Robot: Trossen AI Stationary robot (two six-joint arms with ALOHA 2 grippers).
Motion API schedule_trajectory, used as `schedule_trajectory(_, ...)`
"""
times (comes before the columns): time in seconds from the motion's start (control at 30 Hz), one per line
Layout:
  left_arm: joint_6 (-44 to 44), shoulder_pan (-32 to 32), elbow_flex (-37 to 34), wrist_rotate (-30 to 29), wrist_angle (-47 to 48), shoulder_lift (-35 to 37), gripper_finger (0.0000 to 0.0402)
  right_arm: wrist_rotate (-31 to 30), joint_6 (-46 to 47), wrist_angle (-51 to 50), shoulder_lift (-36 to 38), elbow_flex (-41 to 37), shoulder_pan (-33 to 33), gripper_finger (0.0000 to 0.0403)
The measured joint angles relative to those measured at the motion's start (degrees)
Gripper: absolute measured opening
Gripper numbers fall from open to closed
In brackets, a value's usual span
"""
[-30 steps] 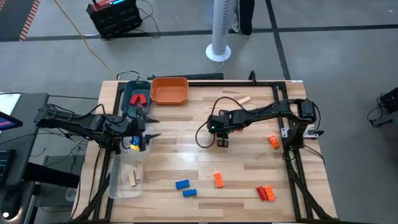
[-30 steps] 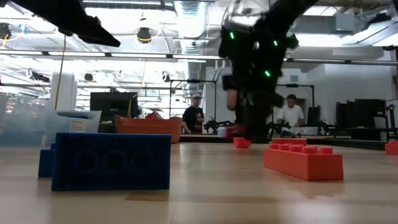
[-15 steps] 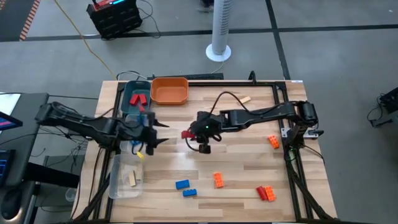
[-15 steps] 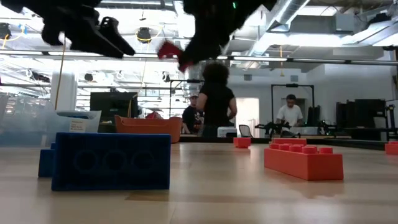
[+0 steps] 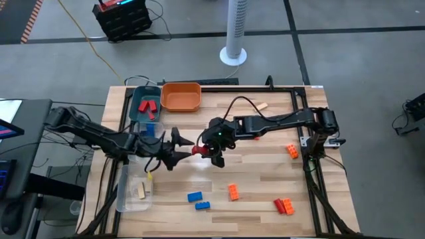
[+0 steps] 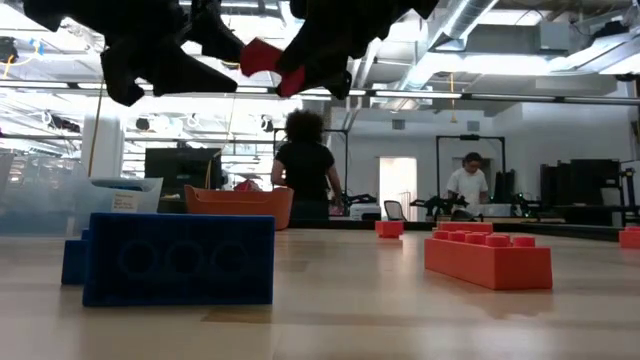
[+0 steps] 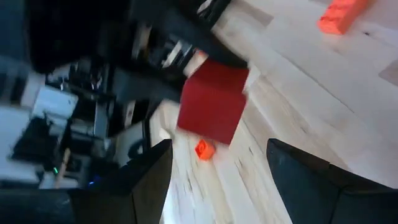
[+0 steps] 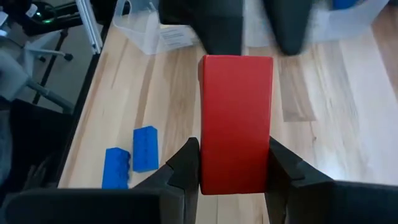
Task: Sort blocks
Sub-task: Put the wooden red block into the blue bin
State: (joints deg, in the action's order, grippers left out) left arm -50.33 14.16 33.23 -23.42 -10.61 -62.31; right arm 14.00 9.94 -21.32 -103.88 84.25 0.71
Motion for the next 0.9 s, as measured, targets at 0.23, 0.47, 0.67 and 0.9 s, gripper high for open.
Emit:
schedule_trajectory(0.23,-6.5,0.7,0.0,1.0,-4.7,-3.4,0.0254,2.8,2.4,0.1,-1.4,0.1,0.0,0.0127)
schedule_trajectory(0.47,-8.6,0.7,0.0,3.5,-7.3,-6.5,0.0252,4.5,3.8,1.0,-2.5,0.0,0.0,0.0127)
schedule_trajectory(0.67,-10.3,0.7,0.0,3.5,-10.3,-8.9,0.0205,4.5,4.8,1.4,-2.4,0.0,-0.1,0.0127)
schedule_trajectory(0.9,-10.9,0.6,0.0,3.4,-11.2,-9.0,0.0122,4.1,5.2,2.1,-2.4,0.0,-0.2,0.0134)
